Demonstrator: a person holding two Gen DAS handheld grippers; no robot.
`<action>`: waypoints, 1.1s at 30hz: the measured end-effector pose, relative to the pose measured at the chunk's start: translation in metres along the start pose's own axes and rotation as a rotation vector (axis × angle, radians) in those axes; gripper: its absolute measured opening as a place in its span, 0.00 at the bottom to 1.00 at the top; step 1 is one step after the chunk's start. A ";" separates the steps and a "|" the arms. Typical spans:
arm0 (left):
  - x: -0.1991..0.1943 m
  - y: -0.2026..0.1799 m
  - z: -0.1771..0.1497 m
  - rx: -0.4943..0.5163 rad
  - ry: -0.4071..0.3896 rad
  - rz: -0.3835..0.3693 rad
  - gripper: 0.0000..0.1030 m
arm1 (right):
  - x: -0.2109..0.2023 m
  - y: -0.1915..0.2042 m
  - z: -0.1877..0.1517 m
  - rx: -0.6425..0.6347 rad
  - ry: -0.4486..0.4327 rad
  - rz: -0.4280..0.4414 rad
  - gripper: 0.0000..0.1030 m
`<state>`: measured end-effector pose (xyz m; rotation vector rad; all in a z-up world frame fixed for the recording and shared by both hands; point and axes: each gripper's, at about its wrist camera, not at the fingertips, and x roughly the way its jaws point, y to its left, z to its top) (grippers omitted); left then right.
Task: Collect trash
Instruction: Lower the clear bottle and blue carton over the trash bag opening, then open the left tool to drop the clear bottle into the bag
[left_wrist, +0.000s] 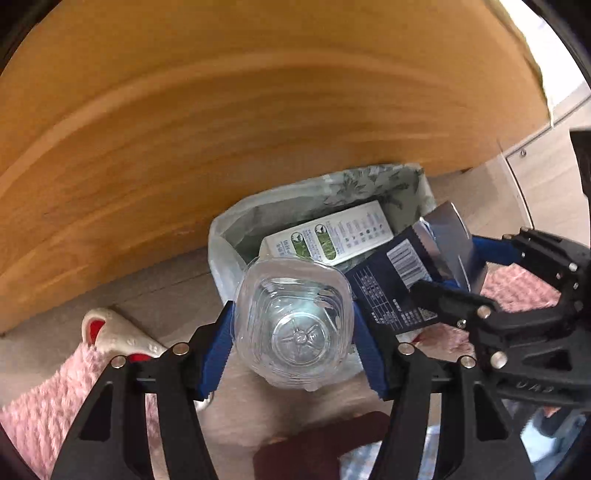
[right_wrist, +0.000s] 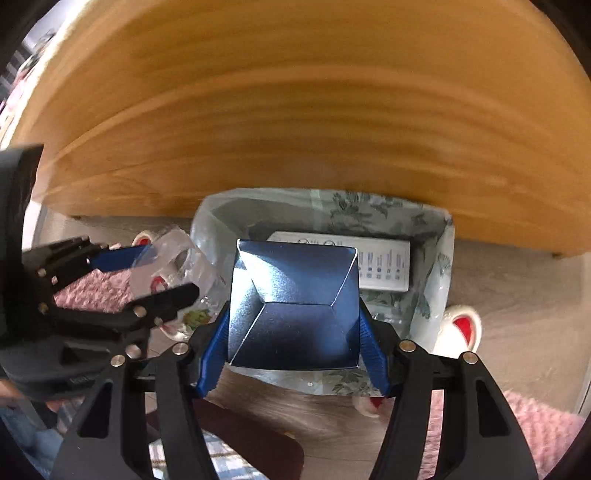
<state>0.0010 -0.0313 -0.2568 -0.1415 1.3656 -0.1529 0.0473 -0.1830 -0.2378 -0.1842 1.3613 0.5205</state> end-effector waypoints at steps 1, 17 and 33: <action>0.006 0.000 -0.001 0.001 0.012 -0.003 0.57 | 0.004 -0.004 -0.001 0.027 0.008 0.015 0.59; 0.077 -0.022 -0.015 0.194 0.119 0.075 0.58 | 0.062 0.001 -0.012 0.010 0.072 -0.013 0.59; 0.068 -0.013 -0.022 0.143 0.210 -0.007 0.72 | 0.086 -0.003 -0.012 0.003 0.101 -0.009 0.59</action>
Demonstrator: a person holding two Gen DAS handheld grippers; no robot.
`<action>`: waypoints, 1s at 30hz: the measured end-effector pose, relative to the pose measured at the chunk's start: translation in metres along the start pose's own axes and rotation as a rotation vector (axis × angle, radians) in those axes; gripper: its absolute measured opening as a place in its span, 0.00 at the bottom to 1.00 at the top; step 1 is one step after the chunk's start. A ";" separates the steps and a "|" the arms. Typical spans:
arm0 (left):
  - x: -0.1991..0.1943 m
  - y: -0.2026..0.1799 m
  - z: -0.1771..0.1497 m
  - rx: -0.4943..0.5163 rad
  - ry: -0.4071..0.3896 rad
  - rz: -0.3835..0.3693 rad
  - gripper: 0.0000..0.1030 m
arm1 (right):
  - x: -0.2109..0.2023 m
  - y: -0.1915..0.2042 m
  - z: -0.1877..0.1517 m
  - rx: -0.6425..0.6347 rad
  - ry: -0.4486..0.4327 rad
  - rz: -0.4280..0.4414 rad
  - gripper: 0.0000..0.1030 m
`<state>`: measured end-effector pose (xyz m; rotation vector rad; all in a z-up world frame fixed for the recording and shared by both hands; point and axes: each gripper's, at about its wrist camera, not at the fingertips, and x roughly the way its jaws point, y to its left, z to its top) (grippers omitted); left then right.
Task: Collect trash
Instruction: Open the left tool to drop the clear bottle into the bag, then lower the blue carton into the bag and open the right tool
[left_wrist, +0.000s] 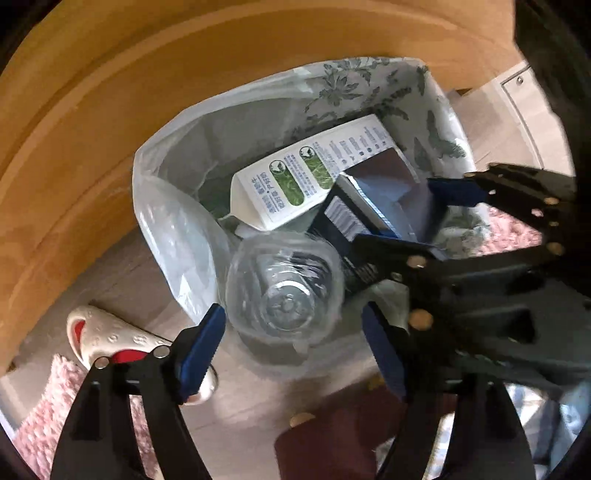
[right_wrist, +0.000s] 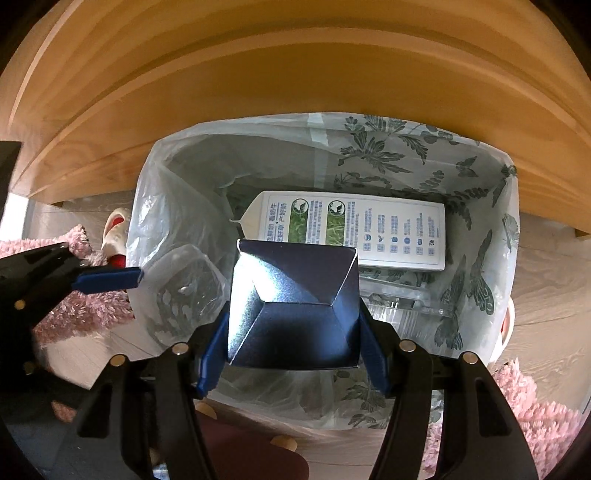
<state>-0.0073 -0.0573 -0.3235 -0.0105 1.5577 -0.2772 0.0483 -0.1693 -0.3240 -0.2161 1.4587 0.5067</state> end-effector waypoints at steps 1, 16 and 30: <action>-0.002 0.002 -0.001 -0.013 0.004 0.003 0.72 | 0.000 0.000 0.000 -0.004 0.001 -0.003 0.59; -0.036 0.050 -0.017 -0.257 -0.032 0.106 0.70 | 0.013 0.008 -0.001 -0.063 0.019 -0.052 0.59; -0.028 0.076 -0.021 -0.369 -0.013 0.142 0.70 | 0.045 0.023 -0.007 -0.168 0.052 -0.154 0.59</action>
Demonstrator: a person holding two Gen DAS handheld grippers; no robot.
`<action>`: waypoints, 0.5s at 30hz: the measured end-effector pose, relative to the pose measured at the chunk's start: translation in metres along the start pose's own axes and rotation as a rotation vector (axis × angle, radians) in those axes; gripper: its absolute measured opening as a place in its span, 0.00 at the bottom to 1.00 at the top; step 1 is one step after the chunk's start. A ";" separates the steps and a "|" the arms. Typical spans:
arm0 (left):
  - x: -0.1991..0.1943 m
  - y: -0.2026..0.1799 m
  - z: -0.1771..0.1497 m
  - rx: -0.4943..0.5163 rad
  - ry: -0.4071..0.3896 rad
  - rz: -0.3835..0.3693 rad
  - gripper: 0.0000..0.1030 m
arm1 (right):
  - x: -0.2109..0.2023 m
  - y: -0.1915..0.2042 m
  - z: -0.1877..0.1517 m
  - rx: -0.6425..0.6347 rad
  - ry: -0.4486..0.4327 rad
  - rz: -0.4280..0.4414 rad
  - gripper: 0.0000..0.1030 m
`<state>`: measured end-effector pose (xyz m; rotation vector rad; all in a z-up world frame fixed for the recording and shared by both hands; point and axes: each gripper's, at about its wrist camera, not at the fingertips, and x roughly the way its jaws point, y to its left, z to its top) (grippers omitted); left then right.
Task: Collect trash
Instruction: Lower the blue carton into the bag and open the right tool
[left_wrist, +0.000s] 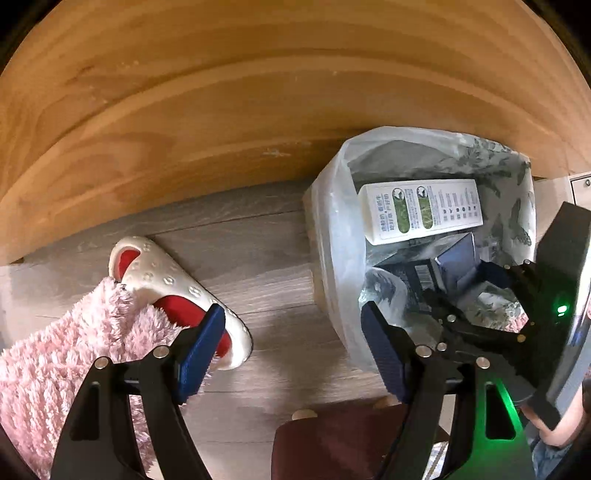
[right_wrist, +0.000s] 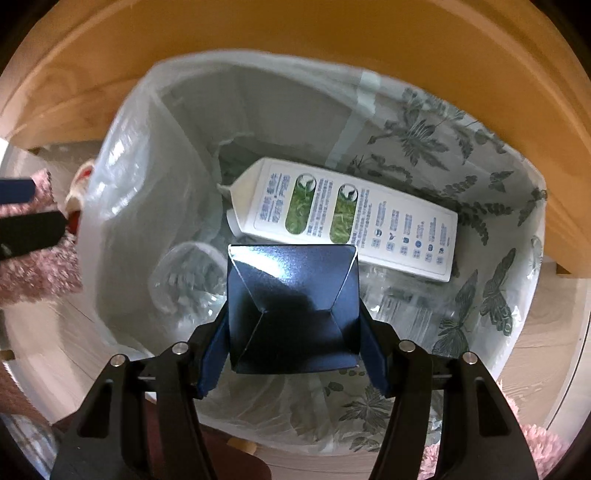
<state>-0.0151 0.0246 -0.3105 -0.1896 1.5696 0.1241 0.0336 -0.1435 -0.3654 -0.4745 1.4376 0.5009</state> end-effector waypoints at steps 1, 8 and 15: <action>0.001 -0.001 -0.001 0.002 0.001 0.000 0.70 | 0.005 0.001 0.000 -0.006 0.006 -0.004 0.59; 0.008 0.001 -0.003 -0.010 0.042 -0.023 0.71 | 0.021 0.007 -0.001 -0.027 0.062 -0.003 0.60; 0.007 0.005 -0.002 -0.040 0.047 -0.062 0.72 | 0.010 0.003 0.008 -0.018 0.060 0.052 0.64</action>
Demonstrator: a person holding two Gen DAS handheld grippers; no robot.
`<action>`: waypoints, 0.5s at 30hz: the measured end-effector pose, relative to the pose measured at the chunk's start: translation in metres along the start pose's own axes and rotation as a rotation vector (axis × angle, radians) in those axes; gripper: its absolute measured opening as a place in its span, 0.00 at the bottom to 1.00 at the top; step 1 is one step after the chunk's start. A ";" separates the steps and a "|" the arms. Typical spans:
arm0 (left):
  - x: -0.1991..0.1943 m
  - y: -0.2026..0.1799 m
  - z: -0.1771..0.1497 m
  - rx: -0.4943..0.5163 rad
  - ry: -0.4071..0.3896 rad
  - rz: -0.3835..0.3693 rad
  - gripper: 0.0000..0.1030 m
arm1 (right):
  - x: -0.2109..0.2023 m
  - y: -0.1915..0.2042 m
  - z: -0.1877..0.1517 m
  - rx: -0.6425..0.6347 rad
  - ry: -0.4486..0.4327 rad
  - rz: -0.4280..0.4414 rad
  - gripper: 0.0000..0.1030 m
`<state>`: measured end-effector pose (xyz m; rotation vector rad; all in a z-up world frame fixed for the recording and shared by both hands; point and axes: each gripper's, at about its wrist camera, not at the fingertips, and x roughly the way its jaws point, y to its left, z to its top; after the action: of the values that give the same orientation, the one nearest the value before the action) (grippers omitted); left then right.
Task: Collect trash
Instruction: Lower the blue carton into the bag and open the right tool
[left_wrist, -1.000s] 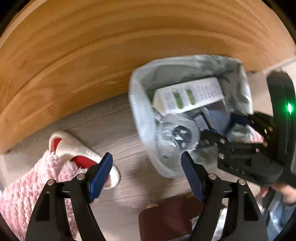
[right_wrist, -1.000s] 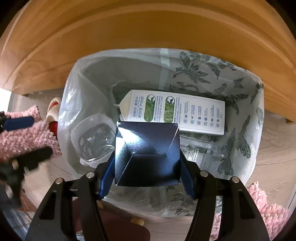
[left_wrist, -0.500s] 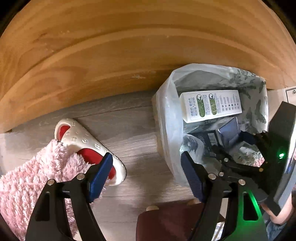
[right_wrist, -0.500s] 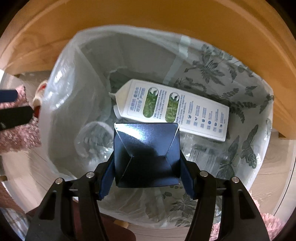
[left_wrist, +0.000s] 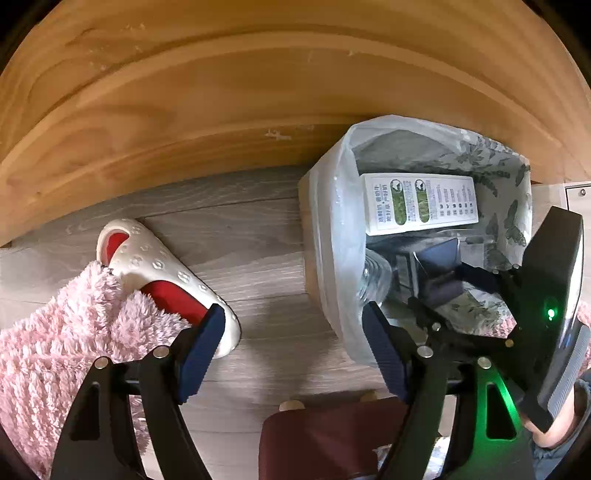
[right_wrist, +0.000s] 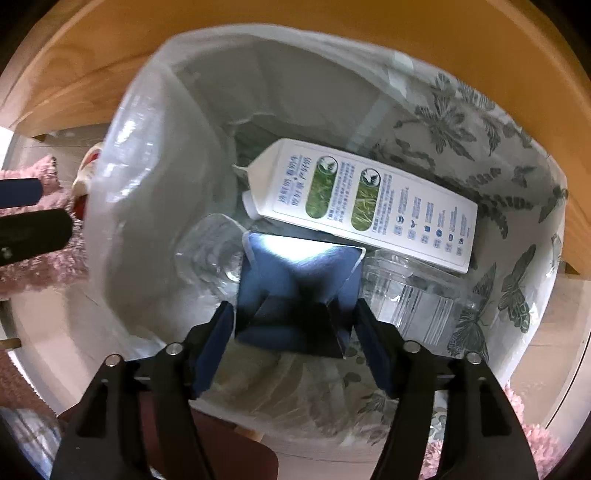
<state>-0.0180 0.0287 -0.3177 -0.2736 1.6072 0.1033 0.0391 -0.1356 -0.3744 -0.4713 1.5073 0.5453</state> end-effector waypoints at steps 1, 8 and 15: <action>-0.001 -0.001 0.000 0.004 -0.002 -0.003 0.72 | -0.002 0.001 0.000 -0.006 -0.004 0.002 0.64; -0.006 -0.002 -0.002 0.001 -0.016 -0.013 0.72 | -0.014 0.007 -0.006 -0.012 -0.027 0.022 0.74; -0.015 0.003 -0.003 -0.029 -0.035 -0.045 0.72 | -0.046 0.003 -0.007 0.000 -0.104 0.030 0.85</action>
<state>-0.0209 0.0321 -0.3032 -0.3286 1.5646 0.0957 0.0322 -0.1395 -0.3286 -0.4154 1.4166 0.5846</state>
